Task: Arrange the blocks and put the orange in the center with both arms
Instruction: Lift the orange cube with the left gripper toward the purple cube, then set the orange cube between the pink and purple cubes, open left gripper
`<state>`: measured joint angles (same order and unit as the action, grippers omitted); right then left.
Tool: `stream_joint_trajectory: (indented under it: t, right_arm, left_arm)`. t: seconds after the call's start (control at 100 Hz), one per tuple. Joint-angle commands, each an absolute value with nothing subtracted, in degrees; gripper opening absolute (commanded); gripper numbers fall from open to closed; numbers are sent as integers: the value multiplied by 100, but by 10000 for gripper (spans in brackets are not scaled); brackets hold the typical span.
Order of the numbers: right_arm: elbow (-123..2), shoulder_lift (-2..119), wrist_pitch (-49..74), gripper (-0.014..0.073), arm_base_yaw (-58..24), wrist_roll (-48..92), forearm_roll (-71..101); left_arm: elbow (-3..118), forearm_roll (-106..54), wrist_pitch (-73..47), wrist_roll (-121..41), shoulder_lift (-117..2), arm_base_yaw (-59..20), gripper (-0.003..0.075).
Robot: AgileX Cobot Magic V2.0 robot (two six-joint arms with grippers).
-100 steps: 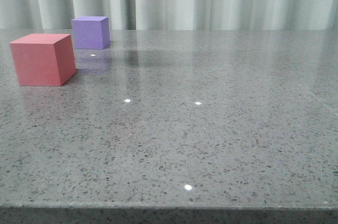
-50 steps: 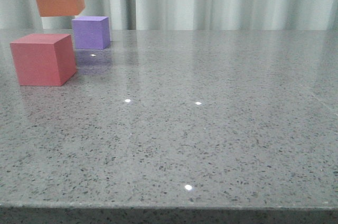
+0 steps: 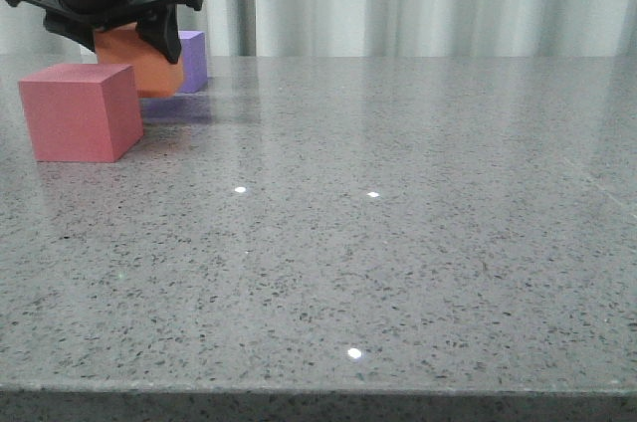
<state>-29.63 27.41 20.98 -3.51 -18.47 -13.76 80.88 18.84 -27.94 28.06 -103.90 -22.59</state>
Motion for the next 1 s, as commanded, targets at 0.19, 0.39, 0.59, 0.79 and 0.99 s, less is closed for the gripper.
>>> stream_joint_trajectory:
  t: [0.19,0.39,0.59,0.79,0.99]
  right_arm:
    - [-3095,2737,1640,-69,-328,-1836,-1478]
    - [-3095,2737,1640,-69,-328,-1836,-1478]
    - [-3095,2737,1640,-69,-328,-1836,-1478]
    - [-3095,2737,1640,-69,-328,-1836,-1478]
    - [-3095,2737,1640,-69,-328,-1836,-1478]
  left_arm:
    - [8246,1955,-2430,2800,-10386,-2234,295]
    - [8246,2064,-2441,2800,-10399,-2234,294]
    - [8246,2064,-2514,2800,-10399,-2234,321]
    - [8270,2149,-2469,2800,-10349,-2234,643]
    - [8323,2174,-2577,2800,-9962,-2234,657]
